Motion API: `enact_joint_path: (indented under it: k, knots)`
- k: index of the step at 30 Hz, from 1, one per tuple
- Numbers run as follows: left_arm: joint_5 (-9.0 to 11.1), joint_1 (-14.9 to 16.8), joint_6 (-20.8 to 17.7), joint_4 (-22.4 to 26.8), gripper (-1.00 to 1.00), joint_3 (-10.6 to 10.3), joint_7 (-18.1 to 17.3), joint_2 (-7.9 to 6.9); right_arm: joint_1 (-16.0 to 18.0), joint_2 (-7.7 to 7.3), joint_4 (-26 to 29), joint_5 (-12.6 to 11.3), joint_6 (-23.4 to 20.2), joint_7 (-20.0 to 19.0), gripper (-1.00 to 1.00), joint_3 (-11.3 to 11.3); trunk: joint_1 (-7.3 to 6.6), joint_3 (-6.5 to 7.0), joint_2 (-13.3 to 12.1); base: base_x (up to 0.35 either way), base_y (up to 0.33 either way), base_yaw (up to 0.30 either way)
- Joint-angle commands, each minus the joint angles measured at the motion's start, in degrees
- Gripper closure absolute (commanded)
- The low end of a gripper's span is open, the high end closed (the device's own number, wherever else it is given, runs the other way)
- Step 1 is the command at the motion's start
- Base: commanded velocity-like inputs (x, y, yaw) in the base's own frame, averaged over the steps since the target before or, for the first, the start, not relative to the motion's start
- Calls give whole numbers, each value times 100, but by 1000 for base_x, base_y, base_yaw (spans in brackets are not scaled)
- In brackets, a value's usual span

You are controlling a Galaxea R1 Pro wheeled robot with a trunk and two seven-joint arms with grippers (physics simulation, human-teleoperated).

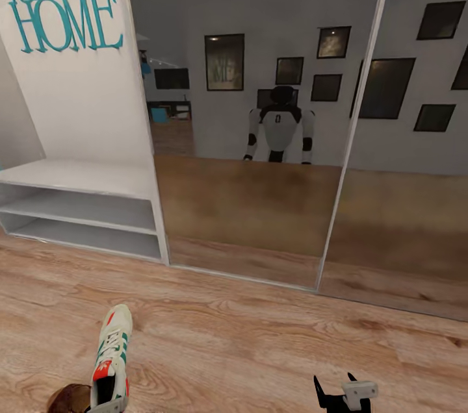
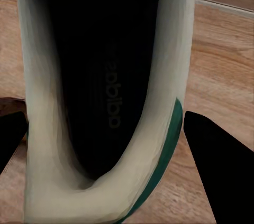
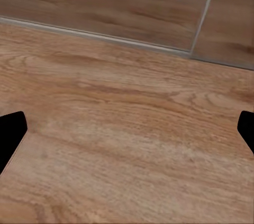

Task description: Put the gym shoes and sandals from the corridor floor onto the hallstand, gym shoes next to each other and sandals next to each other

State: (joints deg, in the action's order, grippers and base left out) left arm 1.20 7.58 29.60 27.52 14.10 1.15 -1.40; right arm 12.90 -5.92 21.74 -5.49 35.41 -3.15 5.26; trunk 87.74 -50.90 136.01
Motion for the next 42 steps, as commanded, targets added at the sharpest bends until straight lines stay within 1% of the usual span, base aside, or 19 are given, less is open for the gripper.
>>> enact_joint_path:
  k: [1,28,31,35,42]
  knots:
    - [12,5,19,-6,100,-4,8,0,2,-5,-3,-60,19,-28,-100,28,-1,1,2,0,0,213]
    - [12,5,19,-10,100,-4,8,0,2,1,9,-67,19,-28,-100,35,-1,166,2,0,0,215]
    - [12,5,19,-10,100,-4,8,0,2,8,13,-67,19,-28,-100,36,-1,171,2,0,0,262]
    - [12,5,19,-10,100,-4,8,0,2,59,10,-67,25,-28,-100,32,-1,171,2,0,0,274]
    - [12,6,19,-10,100,-4,8,0,2,82,6,-67,28,-28,-100,28,-1,152,2,0,0,277]
